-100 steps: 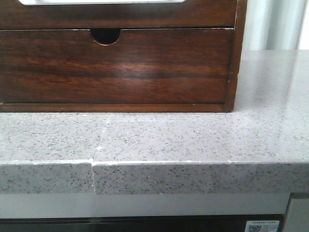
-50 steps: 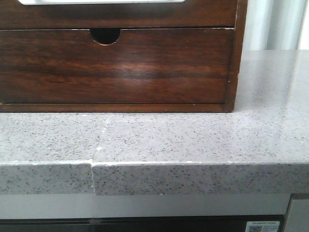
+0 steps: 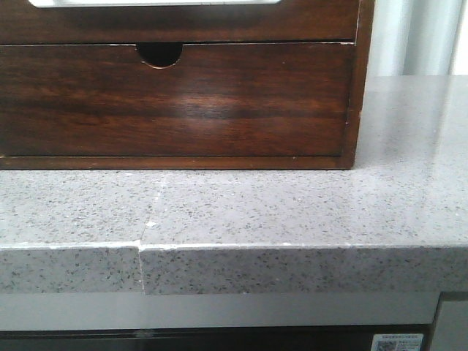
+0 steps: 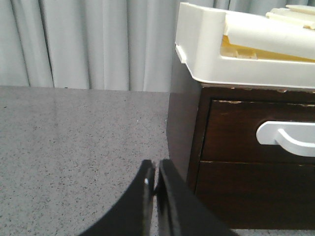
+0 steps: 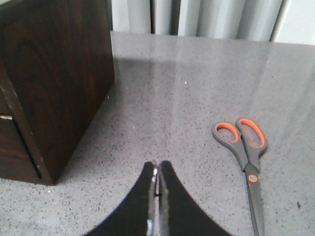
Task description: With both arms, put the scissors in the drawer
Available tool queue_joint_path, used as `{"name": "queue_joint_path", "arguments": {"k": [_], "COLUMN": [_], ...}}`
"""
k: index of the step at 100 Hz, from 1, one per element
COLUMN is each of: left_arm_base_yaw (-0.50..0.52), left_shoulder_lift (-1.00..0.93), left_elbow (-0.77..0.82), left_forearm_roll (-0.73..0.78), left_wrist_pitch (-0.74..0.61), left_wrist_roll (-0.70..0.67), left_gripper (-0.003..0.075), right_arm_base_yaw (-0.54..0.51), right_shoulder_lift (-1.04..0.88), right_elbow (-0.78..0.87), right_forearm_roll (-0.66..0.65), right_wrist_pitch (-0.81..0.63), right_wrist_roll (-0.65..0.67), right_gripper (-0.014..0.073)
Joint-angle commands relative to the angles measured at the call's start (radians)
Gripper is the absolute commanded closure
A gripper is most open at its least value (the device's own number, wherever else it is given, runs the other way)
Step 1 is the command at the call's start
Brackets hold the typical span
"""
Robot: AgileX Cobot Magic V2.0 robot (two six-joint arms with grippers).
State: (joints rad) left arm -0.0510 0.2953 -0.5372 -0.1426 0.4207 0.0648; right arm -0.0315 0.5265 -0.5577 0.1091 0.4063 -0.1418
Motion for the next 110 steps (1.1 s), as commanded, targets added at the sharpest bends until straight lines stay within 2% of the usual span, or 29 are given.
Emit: {"name": "queue_joint_path", "arguments": {"k": [1,65,81,87,94,99,110], "left_arm_base_yaw": [0.005,0.005,0.005,0.005,0.005,0.005,0.005], "left_shoulder_lift": [0.028,0.030,0.032,0.034,0.034,0.034,0.034], "left_elbow": [-0.032,-0.032,-0.031,-0.031,-0.031,-0.031,-0.031], "left_forearm_roll": [-0.006,-0.011,0.047,0.052,0.057,0.075,0.080], "left_wrist_pitch": [-0.061,-0.071,-0.074,-0.076,-0.076,-0.076,-0.076], "left_wrist_roll": [-0.002,-0.002,-0.002,-0.002,-0.002,-0.002,-0.002], "left_gripper": [0.0741,0.0741,0.0738,0.0722,0.0647,0.0561,0.0298], "right_arm_base_yaw": [-0.007,-0.007,-0.007,-0.007,-0.007,-0.007,-0.007], "right_shoulder_lift": [0.033,0.050,0.050,0.050,0.050,0.050,0.050], "right_elbow": [-0.038,-0.038,-0.038,-0.038,-0.038,-0.038,-0.038], "right_forearm_roll": [-0.009,-0.009,-0.024,-0.025,-0.025,-0.026,-0.031], "right_wrist_pitch": [-0.064,-0.039,-0.052,-0.054,-0.061,-0.068,-0.088], "right_wrist_roll": [-0.006,-0.006,-0.006,-0.006,-0.006,-0.006,-0.006], "right_gripper": [0.0662,0.0662,0.0646,0.0594,0.0485,0.0380,0.0097]}}
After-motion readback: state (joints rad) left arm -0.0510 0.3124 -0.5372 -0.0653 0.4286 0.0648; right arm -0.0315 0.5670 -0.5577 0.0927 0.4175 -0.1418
